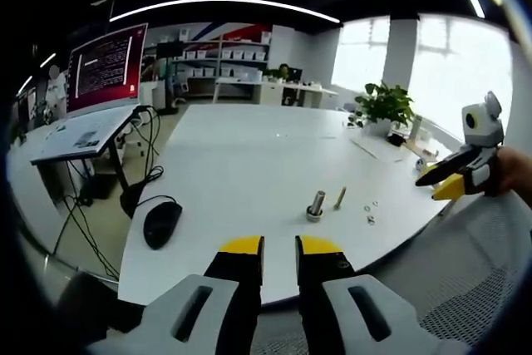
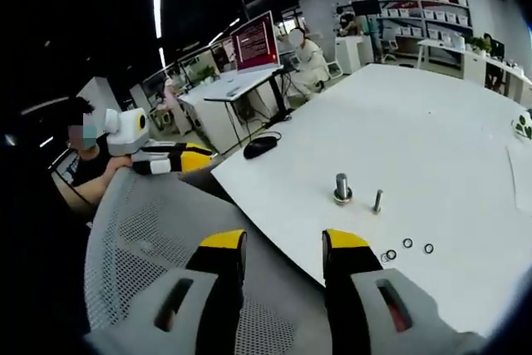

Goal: Place the washer onto the threaded stud by aligning its center hole with the stud, sliding it down to the base, and recovering from edge contact or off-axis alignment until the washer reaches the visible bottom stop.

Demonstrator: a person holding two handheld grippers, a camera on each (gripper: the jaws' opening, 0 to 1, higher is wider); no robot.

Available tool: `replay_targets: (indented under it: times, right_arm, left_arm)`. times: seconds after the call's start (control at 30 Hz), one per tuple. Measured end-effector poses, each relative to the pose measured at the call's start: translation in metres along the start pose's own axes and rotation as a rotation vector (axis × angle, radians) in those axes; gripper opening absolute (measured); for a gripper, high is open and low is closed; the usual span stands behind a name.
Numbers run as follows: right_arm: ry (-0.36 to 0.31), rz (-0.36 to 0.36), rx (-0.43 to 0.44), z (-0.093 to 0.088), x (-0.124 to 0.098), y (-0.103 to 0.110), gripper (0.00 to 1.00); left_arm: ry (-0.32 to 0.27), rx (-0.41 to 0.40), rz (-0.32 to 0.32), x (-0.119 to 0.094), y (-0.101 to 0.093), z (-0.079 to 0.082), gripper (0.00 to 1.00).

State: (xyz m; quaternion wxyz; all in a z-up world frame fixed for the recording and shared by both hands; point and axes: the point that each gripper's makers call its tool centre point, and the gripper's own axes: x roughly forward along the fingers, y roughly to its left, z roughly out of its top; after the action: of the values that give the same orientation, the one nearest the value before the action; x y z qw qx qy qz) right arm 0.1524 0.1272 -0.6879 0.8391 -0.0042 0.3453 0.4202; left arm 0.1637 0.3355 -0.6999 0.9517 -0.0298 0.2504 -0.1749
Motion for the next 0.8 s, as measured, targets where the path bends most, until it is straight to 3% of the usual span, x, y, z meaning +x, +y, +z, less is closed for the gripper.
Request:
replay_targets:
  times: [0.47,0.8]
  right_arm:
    - [-0.003,-0.019,-0.042,0.005,-0.007,-0.001,0.39]
    - [-0.008,-0.059,-0.048,0.013,-0.013,-0.023,0.39]
  left_arm:
    - [0.000,0.001,-0.002,0.000,0.000,0.000,0.13]
    - [-0.002,-0.002,-0.001,0.000,0.000,0.000,0.13]
